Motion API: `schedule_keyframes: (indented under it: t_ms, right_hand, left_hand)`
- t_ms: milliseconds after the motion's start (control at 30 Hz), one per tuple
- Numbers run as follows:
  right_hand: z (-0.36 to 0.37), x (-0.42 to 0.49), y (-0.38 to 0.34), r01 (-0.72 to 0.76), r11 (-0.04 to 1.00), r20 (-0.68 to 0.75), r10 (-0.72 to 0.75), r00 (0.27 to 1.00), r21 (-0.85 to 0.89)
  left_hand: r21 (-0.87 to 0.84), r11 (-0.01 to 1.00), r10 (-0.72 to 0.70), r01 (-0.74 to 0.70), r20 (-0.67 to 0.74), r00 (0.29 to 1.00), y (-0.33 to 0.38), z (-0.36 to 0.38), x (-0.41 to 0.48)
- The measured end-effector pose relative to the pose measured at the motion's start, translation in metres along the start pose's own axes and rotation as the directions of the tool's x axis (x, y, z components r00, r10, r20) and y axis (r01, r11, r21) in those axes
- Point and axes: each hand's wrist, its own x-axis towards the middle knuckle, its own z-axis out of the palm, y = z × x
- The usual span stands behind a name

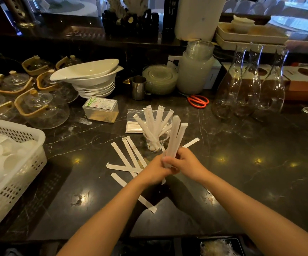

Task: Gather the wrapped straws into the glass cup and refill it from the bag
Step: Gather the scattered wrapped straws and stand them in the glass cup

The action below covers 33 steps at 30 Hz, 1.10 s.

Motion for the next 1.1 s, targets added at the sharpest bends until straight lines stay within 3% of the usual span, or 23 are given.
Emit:
schedule_keyframes:
  t_ms: [233,433,567,700,867,967,1100]
  right_hand:
    - [0.0,-0.009,0.016,-0.038,0.999,-0.024,0.037,0.999,-0.023]
    - [0.002,-0.012,0.015,-0.009,0.985,-0.079,-0.004,0.997,-0.172]
    - [0.001,-0.016,0.013,-0.019,0.985,-0.047,0.012,0.999,-0.172]
    - [-0.007,-0.012,0.007,0.013,0.949,-0.024,-0.022,0.999,-0.316]
    - [-0.04,0.002,0.002,-0.001,0.939,0.07,0.027,0.997,-0.345]
    - [-0.062,0.021,0.018,-0.028,0.835,0.083,0.088,0.993,-0.55]
    - [-0.072,0.041,0.042,-0.053,0.561,0.118,0.263,0.958,-0.826]
  left_hand:
    - [0.014,1.0,0.026,-0.026,-0.009,1.0,-0.02,0.011,0.006]
    - [0.028,0.999,0.021,-0.02,-0.023,1.0,-0.028,0.012,0.011]
    - [0.001,0.999,-0.033,0.033,-0.015,0.999,-0.027,0.017,0.009]
    - [0.054,0.998,-0.043,0.045,-0.031,0.999,-0.024,0.019,0.008]
    - [-0.049,0.999,-0.015,0.006,-0.17,0.985,-0.02,0.016,0.007]
    - [-0.128,0.991,-0.053,0.029,-0.184,0.982,-0.02,0.011,0.006]
    - [-0.181,0.981,-0.101,0.074,-0.147,0.984,-0.021,0.008,0.003]
